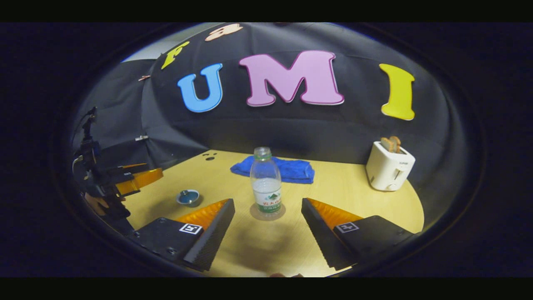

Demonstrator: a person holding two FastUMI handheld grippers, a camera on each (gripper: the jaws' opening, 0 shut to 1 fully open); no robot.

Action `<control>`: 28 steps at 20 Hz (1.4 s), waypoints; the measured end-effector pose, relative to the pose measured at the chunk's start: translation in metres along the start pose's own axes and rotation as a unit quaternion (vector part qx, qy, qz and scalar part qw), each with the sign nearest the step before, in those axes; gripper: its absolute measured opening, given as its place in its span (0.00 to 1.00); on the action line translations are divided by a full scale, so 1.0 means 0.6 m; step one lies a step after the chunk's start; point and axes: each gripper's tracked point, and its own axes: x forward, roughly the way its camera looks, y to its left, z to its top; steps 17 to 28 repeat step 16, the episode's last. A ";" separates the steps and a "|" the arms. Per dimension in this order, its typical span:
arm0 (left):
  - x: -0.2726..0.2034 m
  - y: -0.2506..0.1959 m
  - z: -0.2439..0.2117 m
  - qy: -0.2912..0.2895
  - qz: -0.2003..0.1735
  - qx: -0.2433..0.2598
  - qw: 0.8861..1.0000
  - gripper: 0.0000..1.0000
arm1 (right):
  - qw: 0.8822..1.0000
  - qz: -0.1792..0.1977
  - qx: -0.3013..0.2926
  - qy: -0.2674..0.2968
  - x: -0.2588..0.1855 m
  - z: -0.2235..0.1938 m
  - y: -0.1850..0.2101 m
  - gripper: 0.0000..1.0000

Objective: Open the teacup lid with one hand, grasp the water bottle and pour water into the teacup with the other hand; after pouring, place the water bottle on the coaster and then close the teacup lid.

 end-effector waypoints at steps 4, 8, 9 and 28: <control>-0.066 -0.024 0.118 -0.039 -0.009 0.001 0.999 0.97 | 0.999 -0.028 0.008 -0.040 -0.074 0.074 -0.001 0.99; -0.116 -0.059 0.179 -0.067 -0.044 -0.008 0.997 0.97 | 0.995 -0.067 0.014 -0.075 -0.147 0.112 -0.001 0.99; -0.129 -0.065 0.187 -0.073 -0.051 -0.010 0.996 0.97 | 0.993 -0.079 0.014 -0.082 -0.166 0.116 -0.005 0.99; -0.219 -0.067 0.216 -0.105 -0.096 -0.017 0.990 0.97 | 0.983 -0.145 0.028 -0.106 -0.272 0.111 0.005 0.99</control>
